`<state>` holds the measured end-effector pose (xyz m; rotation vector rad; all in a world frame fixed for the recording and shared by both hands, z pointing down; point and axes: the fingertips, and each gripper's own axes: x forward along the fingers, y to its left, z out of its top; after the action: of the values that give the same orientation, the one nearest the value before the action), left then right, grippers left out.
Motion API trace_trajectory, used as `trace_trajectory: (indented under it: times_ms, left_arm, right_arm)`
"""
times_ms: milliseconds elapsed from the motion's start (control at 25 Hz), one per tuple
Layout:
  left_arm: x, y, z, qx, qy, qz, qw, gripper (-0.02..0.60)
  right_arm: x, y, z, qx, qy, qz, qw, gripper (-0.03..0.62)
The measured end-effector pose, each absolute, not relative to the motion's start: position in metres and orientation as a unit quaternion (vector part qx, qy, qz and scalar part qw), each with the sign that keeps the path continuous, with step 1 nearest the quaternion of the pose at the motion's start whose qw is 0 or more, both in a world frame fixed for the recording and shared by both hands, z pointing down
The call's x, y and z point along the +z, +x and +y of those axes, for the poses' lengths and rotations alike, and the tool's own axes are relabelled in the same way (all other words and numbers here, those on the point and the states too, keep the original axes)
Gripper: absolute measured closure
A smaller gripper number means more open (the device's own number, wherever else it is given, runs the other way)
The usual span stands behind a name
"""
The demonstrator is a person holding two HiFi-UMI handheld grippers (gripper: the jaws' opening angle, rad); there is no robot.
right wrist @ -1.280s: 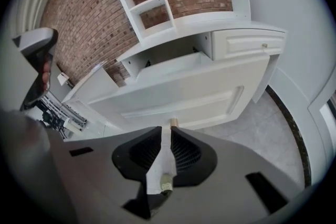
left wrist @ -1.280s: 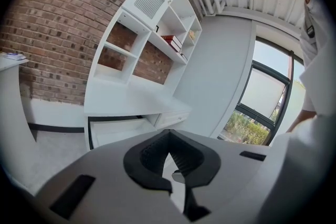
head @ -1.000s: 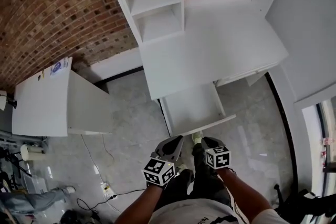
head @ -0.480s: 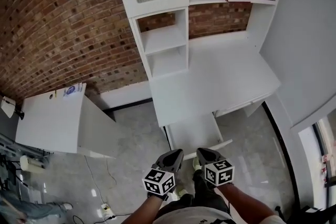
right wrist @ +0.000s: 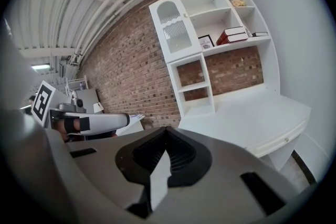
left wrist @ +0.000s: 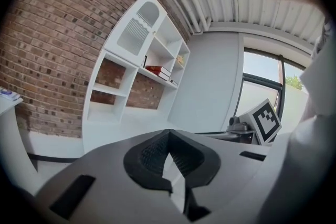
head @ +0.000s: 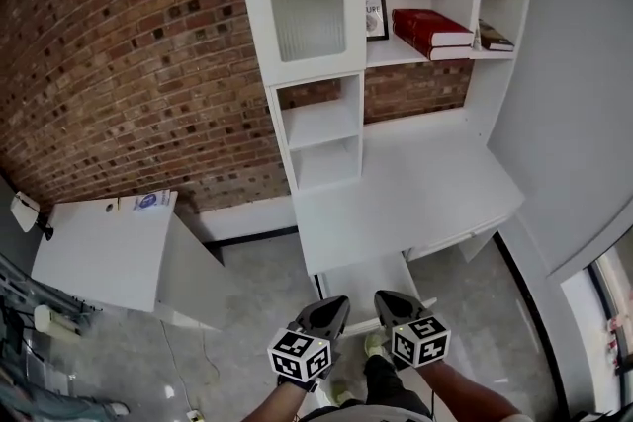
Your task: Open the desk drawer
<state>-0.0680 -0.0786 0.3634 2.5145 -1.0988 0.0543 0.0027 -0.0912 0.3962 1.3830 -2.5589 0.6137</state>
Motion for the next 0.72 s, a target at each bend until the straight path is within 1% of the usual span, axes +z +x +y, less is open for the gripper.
trace_trajectory:
  times_ms: [160, 720]
  left_arm:
    - [0.347, -0.065, -0.082, 0.01, 0.9, -0.395, 0.182, 0.569]
    - [0.342, -0.069, -0.088, 0.0, 0.898, -0.405, 0.174, 0.569]
  right_arm:
    - [0.382, 0.004, -0.097, 0.195, 0.463, -0.861, 0.08, 0.577]
    - [0.37, -0.004, -0.101, 0.179, 0.454, -0.868, 0.089, 0.577]
